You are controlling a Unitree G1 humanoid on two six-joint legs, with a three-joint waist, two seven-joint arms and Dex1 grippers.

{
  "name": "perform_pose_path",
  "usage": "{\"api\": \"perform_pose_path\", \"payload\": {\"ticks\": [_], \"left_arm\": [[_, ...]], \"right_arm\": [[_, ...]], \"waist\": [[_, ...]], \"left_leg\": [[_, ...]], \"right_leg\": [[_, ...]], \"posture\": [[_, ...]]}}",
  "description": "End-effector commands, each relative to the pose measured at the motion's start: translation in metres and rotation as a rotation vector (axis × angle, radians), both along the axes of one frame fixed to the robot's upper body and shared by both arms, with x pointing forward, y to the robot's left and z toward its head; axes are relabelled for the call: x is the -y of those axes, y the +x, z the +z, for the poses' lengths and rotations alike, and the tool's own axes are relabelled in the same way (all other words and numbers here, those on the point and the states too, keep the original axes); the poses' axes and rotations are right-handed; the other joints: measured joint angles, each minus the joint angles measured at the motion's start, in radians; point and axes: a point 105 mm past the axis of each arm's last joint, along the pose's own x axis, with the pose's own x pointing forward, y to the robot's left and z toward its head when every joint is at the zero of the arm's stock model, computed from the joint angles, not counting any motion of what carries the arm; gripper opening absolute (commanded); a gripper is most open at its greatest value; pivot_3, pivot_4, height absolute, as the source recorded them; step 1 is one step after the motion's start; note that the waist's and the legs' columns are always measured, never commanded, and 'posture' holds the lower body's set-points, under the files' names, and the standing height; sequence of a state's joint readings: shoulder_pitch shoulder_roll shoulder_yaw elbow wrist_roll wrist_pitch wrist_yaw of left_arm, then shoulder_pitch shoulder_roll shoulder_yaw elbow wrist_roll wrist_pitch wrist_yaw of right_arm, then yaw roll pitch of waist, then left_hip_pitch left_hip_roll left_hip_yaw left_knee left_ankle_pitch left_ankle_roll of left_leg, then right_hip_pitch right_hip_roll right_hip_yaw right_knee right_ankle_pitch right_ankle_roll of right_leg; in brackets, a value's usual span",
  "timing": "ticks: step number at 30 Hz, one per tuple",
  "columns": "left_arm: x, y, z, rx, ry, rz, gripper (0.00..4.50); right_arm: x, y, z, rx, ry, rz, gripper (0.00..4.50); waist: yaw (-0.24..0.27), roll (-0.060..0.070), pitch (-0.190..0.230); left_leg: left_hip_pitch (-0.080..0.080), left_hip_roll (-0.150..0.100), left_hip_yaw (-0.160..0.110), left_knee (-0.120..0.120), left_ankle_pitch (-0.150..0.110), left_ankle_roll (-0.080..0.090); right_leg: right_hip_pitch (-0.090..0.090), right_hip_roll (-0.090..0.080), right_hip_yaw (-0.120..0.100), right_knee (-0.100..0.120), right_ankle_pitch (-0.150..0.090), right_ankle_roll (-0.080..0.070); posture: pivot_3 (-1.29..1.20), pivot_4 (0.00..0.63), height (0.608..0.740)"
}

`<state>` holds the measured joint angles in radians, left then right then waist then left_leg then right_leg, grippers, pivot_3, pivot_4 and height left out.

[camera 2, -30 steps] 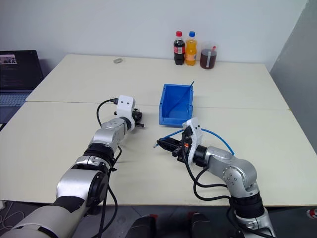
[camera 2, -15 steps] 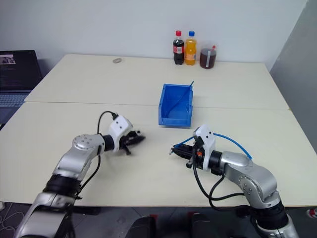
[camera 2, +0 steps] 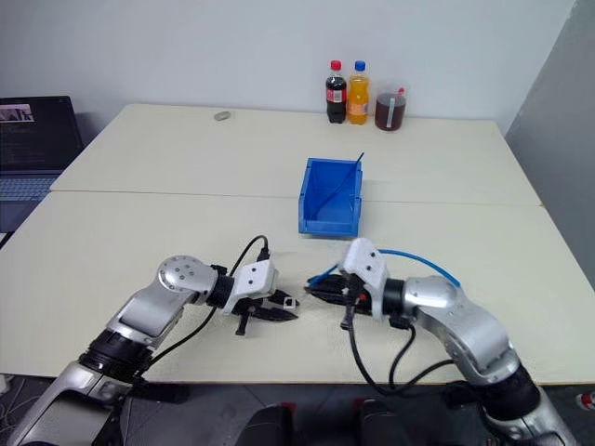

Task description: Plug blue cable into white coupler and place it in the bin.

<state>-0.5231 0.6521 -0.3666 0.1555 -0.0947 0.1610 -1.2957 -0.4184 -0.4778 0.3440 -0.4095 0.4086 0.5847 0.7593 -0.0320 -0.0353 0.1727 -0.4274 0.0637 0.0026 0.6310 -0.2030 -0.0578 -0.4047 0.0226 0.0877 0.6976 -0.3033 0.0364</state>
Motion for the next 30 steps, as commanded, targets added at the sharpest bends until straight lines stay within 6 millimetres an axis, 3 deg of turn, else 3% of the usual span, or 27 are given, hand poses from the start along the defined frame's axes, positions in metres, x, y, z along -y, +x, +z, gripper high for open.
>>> {"api": "perform_pose_path", "payload": {"ticks": [1,10,30], "left_arm": [[-0.002,0.0,-0.012,-0.016,0.043,0.0,0.79],[-0.005,-0.003,-0.013,-0.037,0.053,-0.006,0.79],[-0.006,0.001,-0.012,-0.022,0.065,0.018,0.79]], "right_arm": [[-0.012,0.003,0.002,0.066,-0.014,0.051,0.1],[-0.02,0.009,-0.021,0.113,-0.126,0.11,0.09],[-0.018,0.012,-0.031,0.131,-0.241,0.132,0.09]], "waist": [[0.003,0.0,0.0],[0.003,0.0,0.0],[0.001,0.0,-0.001]], "left_leg": [[0.0,0.0,0.0,0.0,0.0,0.0],[0.0,0.0,0.0,0.001,0.0,0.0],[0.001,0.0,0.0,0.001,0.0,0.0]], "right_leg": [[0.0,0.0,0.0,0.0,0.001,-0.001],[0.0,-0.001,-0.001,0.0,0.001,-0.002],[0.001,0.0,0.0,0.001,0.003,-0.004]], "posture": [[0.0,0.15,0.74],[0.0,0.15,0.74],[0.0,0.15,0.74]]}}
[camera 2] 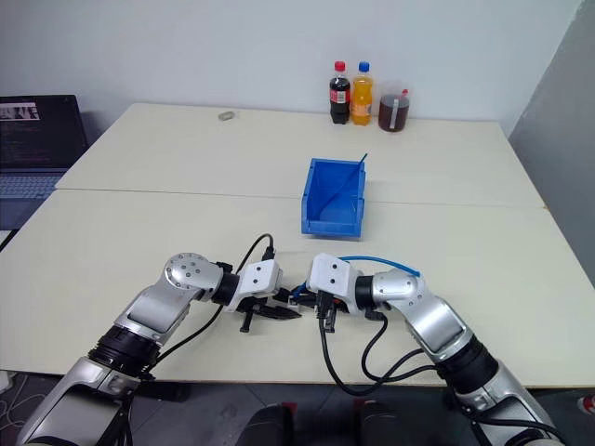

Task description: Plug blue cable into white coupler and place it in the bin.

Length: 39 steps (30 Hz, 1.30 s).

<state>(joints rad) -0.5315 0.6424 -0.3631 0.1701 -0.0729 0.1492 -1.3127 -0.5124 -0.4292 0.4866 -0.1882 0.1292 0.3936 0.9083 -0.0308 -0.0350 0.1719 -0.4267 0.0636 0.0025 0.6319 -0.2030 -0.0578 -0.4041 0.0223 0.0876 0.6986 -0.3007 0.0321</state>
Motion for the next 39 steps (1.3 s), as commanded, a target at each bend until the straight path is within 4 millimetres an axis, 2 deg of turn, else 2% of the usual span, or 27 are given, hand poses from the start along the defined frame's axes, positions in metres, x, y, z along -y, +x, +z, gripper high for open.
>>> {"api": "perform_pose_path", "payload": {"ticks": [1,5,11,13,16,28,33,38,39], "left_arm": [[-0.006,0.0,-0.012,-0.026,0.052,0.032,0.79],[-0.003,0.0,-0.013,-0.024,0.047,0.033,0.79],[0.0,0.0,-0.013,-0.026,0.042,0.026,0.79],[0.0,-0.001,-0.013,-0.027,0.041,0.024,0.79],[0.0,-0.001,-0.013,-0.027,0.041,0.025,0.79],[-0.001,-0.002,-0.014,-0.031,0.038,0.042,0.79],[-0.001,-0.002,-0.014,-0.02,0.033,0.041,0.79],[-0.008,0.002,-0.016,0.007,0.026,0.081,0.79],[-0.01,0.0,-0.016,0.006,0.02,0.084,1.5]], "right_arm": [[-0.003,-0.002,0.002,0.003,-0.027,0.017,0.09],[-0.012,-0.005,0.001,-0.019,-0.054,0.042,0.09],[-0.017,-0.008,-0.017,-0.064,-0.182,0.083,0.09],[-0.015,-0.01,-0.028,-0.083,-0.236,0.092,0.09],[-0.009,-0.011,-0.044,-0.11,-0.297,0.086,0.09],[0.005,-0.007,-0.076,-0.224,-0.354,0.032,0.09],[0.001,-0.006,-0.065,-0.207,-0.289,0.025,0.09],[-0.006,0.006,-0.034,-0.116,-0.153,-0.03,0.09],[-0.006,0.005,-0.027,-0.1,-0.125,-0.033,0.09]], "waist": [[0.0,0.0,0.0],[0.0,0.0,0.0],[-0.001,0.002,-0.002],[-0.001,0.002,-0.004],[-0.002,0.002,-0.004],[-0.004,0.006,-0.022],[-0.005,0.006,-0.024],[-0.005,0.006,-0.024],[-0.005,0.006,-0.024]], "left_leg": [[0.0,0.0,0.0,0.0,0.0,0.0],[0.0,0.0,0.0,0.0,0.0,0.0],[0.002,0.0,0.0,0.0,0.0,0.0],[0.003,0.0,0.0,0.0,0.0,0.0],[0.013,0.0,0.0,-0.001,0.0,0.0],[0.027,0.001,0.003,-0.004,0.0,0.0],[0.028,0.001,0.003,-0.005,-0.001,0.0],[0.028,0.001,0.003,-0.005,-0.001,0.0],[0.028,0.001,0.003,-0.005,-0.001,0.0]], "right_leg": [[0.0,0.0,0.0,0.0,0.0,0.0],[0.0,0.0,0.0,0.0,0.0,0.0],[0.001,0.0,0.0,0.001,0.0,0.0],[0.002,0.0,0.0,0.002,0.0,0.001],[0.012,0.0,0.0,0.0,-0.003,0.003],[0.022,0.0,0.003,-0.001,-0.005,0.001],[0.024,0.0,0.003,-0.001,-0.007,-0.001],[0.024,0.0,0.003,-0.001,-0.007,-0.001],[0.024,0.0,0.003,-0.001,-0.007,-0.001]], "posture": [[0.0,0.15,0.74],[0.0,0.15,0.74],[0.0,0.15,0.74],[0.0,0.15,0.74],[0.0,0.15,0.74],[0.0,0.15,0.74],[0.0,0.15,0.74],[0.0,0.15,0.74],[0.0,0.15,0.74]]}}
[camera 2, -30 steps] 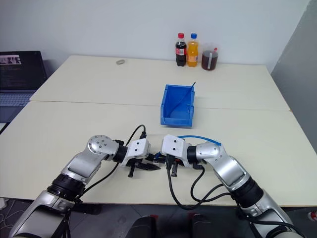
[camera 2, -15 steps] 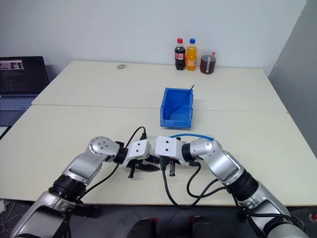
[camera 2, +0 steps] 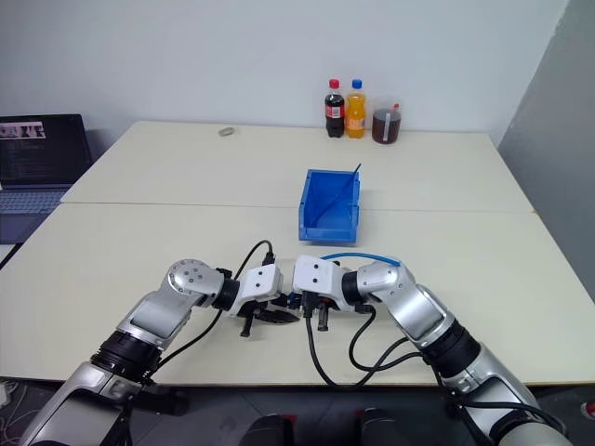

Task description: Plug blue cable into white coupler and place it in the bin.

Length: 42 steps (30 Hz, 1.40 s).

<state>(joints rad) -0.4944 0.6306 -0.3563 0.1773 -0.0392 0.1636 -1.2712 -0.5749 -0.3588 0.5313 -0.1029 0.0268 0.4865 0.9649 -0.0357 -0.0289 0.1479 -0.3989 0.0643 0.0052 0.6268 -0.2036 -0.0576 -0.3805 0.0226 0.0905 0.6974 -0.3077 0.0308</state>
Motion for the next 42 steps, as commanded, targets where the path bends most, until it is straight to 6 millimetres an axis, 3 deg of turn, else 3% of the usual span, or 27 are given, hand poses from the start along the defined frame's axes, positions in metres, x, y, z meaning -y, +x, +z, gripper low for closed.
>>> {"api": "perform_pose_path", "payload": {"ticks": [1,10,15,18,22,26,29,31,35,36,37,42], "left_arm": [[-0.007,-0.001,-0.002,0.016,-0.003,0.026,1.66],[-0.017,-0.004,0.025,0.044,-0.136,0.103,3.52],[-0.023,0.002,0.058,0.107,-0.241,0.212,4.48],[-0.025,0.007,0.085,0.199,-0.286,0.295,4.5],[-0.032,0.019,0.106,0.337,-0.286,0.42,4.5],[-0.034,0.034,0.124,0.415,-0.3,0.543,4.5],[-0.03,0.039,0.129,0.435,-0.301,0.564,4.5],[-0.024,0.046,0.132,0.456,-0.316,0.576,4.5],[-0.019,0.054,0.132,0.48,-0.311,0.572,4.5],[-0.018,0.056,0.132,0.483,-0.31,0.57,4.5],[-0.017,0.058,0.133,0.489,-0.31,0.566,4.5],[-0.014,0.062,0.135,0.513,-0.303,0.556,4.5]], "right_arm": [[0.006,-0.002,-0.006,-0.027,0.008,-0.04,0.09],[0.014,-0.002,0.025,0.009,0.086,-0.071,0.09],[0.021,0.002,0.046,-0.001,0.169,-0.132,0.09],[0.037,0.012,0.069,-0.013,0.259,-0.216,0.09],[0.052,0.028,0.096,-0.027,0.378,-0.31,0.09],[0.061,0.067,0.13,-0.031,0.525,-0.451,0.09],[0.056,0.09,0.143,-0.043,0.559,-0.484,0.09],[0.042,0.112,0.153,-0.067,0.58,-0.504,0.09],[0.031,0.141,0.155,-0.087,0.554,-0.561,0.09],[0.032,0.146,0.152,-0.088,0.525,-0.57,0.79],[0.033,0.151,0.15,-0.086,0.493,-0.581,0.85],[0.052,0.16,0.145,-0.045,0.331,-0.567,2.0]], "waist": [[0.0,0.0,0.0],[0.001,0.0,0.004],[0.002,0.0,0.007],[0.002,-0.001,0.015],[0.002,-0.001,0.017],[-0.005,-0.002,0.022],[-0.009,-0.003,0.023],[-0.015,-0.003,0.023],[-0.02,-0.003,0.023],[-0.021,-0.003,0.024],[-0.021,-0.003,0.024],[-0.017,-0.003,0.024]], "left_leg": [[0.0,0.0,0.0,0.0,0.0,0.0],[-0.01,0.0,-0.001,-0.001,0.0,0.0],[-0.019,0.0,-0.003,0.0,0.0,0.0],[-0.02,0.0,-0.003,0.0,0.0,0.0],[-0.02,0.0,-0.003,0.0,0.0,0.0],[-0.02,0.0,-0.003,0.0,0.0,0.0],[-0.02,0.0,-0.002,0.0,0.0,0.0],[-0.021,0.0,-0.001,0.0,0.0,0.0],[-0.026,0.0,0.0,0.0,0.0,0.0],[-0.027,-0.001,0.0,0.0,0.0,0.0],[-0.028,-0.001,0.0,0.0,0.0,0.0],[-0.033,-0.003,0.0,-0.001,0.0,-0.001]], "right_leg": [[0.0,0.0,0.0,0.0,0.0,0.0],[-0.01,0.0,0.0,0.0,0.001,0.001],[-0.017,0.0,-0.002,0.0,0.0,0.001],[-0.017,0.0,-0.002,0.0,0.0,0.002],[-0.017,-0.001,-0.002,0.0,0.001,0.002],[-0.018,0.0,-0.002,0.0,0.001,0.003],[-0.018,0.0,-0.002,0.0,0.002,0.003],[-0.02,0.0,-0.001,0.0,0.002,0.003],[-0.025,0.0,0.0,0.0,0.005,-0.002],[-0.026,0.0,0.0,0.0,0.005,-0.002],[-0.026,-0.001,0.0,0.0,0.005,-0.002],[-0.03,-0.004,-0.001,-0.002,0.005,-0.002]], "posture": [[0.0,0.15,0.74],[0.0,0.15,0.74],[0.0,0.15,0.74],[0.0,0.15,0.74],[0.0,0.15,0.74],[0.0,0.15,0.74],[0.0,0.15,0.74],[0.0,0.15,0.74],[0.0,0.15,0.74],[0.0,0.15,0.74],[0.0,0.15,0.74],[0.0,0.15,0.74]]}}
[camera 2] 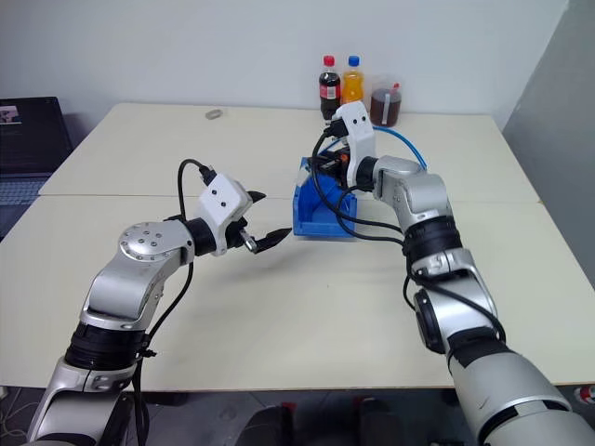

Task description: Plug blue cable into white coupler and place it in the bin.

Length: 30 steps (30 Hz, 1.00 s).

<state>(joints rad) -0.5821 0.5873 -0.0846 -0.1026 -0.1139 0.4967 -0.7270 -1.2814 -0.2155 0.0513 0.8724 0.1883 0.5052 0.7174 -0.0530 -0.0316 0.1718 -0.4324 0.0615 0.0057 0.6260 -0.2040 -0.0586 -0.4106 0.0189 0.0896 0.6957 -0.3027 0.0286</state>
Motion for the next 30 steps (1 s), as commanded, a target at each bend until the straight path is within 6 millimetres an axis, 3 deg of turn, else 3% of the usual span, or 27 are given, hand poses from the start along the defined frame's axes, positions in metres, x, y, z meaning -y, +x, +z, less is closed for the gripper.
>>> {"api": "perform_pose_path", "payload": {"ticks": [1,11,18,22,26,30], "left_arm": [[0.005,0.001,0.013,0.07,0.018,-0.014,4.5],[0.006,-0.001,0.014,0.071,0.035,-0.019,4.5],[0.005,-0.002,0.013,0.062,0.041,-0.022,4.5],[-0.001,-0.003,0.013,0.048,0.017,0.002,4.5],[-0.011,-0.006,0.016,0.04,-0.033,0.032,4.5],[-0.03,-0.014,0.018,0.048,-0.086,0.08,4.5]], "right_arm": [[0.017,0.003,0.014,0.063,-0.102,0.032,2.27],[0.058,0.001,0.011,0.079,-0.294,0.078,4.45],[0.084,-0.025,-0.005,0.109,-0.533,0.287,4.45],[0.111,-0.049,-0.016,0.144,-0.685,0.388,4.45],[0.12,-0.082,-0.02,0.124,-0.602,0.447,4.45],[0.114,-0.108,-0.016,0.172,-0.371,0.383,4.45]], "waist": [[0.001,0.0,0.0],[-0.005,0.001,0.0],[-0.002,0.001,0.001],[0.002,0.001,0.001],[0.007,0.001,0.001],[0.0,0.001,0.001]], "left_leg": [[-0.001,0.0,0.0,0.0,0.0,0.0],[-0.001,0.0,0.0,0.001,-0.001,-0.001],[-0.001,-0.001,-0.001,0.002,-0.001,-0.001],[-0.001,-0.001,-0.001,0.002,-0.001,-0.001],[-0.001,-0.001,-0.002,0.003,-0.001,-0.001],[0.0,0.001,-0.003,0.003,-0.001,-0.001]], "right_leg": [[0.0,-0.001,0.0,0.0,0.0,0.0],[0.0,-0.001,0.0,0.001,0.0,0.0],[0.0,0.0,0.0,0.001,0.0,0.0],[0.0,-0.001,-0.001,0.001,0.0,0.0],[0.001,-0.001,-0.001,0.002,0.0,0.0],[0.002,0.0,-0.001,0.002,0.0,0.0]], "posture": [[0.0,0.15,0.74],[0.0,0.15,0.74],[0.0,0.15,0.74],[0.0,0.15,0.74],[0.0,0.15,0.74],[0.0,0.15,0.74]]}}
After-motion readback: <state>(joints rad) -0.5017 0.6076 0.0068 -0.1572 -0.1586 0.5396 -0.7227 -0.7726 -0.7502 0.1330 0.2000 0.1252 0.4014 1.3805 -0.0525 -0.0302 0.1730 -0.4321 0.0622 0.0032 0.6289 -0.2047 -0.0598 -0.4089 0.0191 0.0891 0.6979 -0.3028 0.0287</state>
